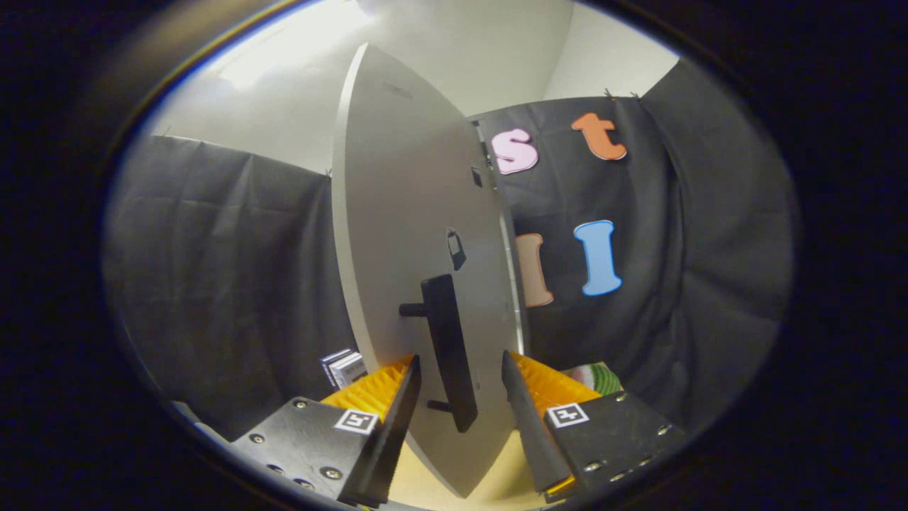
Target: Open the shoe cabinet door, grab the shoes and put them into the shoe cabinet, then close the shoe cabinet door.
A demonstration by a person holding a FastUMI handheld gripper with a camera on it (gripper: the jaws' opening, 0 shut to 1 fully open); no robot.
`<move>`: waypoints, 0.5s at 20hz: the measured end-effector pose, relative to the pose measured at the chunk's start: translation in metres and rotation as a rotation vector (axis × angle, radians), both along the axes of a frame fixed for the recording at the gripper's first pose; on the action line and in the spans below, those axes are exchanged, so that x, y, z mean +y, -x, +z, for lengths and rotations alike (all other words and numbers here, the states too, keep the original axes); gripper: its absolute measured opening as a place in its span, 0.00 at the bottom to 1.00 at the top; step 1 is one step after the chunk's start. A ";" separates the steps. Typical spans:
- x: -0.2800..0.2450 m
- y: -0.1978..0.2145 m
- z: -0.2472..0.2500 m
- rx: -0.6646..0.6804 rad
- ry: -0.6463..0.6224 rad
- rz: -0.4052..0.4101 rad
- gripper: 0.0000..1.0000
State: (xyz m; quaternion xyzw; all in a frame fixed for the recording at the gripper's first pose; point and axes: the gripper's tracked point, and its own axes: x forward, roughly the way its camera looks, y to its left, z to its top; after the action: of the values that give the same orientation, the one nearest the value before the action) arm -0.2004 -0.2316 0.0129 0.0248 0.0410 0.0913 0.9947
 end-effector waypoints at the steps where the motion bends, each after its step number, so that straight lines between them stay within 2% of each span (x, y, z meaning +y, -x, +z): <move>1: 0.008 -0.006 -0.003 0.004 -0.008 0.011 0.72; 7: 0.070 -0.032 -0.017 0.036 -0.053 0.119 0.72; 10: 0.096 -0.042 -0.024 0.038 -0.033 0.141 0.72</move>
State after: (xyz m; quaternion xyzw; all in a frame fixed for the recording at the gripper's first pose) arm -0.1583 -0.1354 -0.0107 0.0398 0.0602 0.1611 0.9843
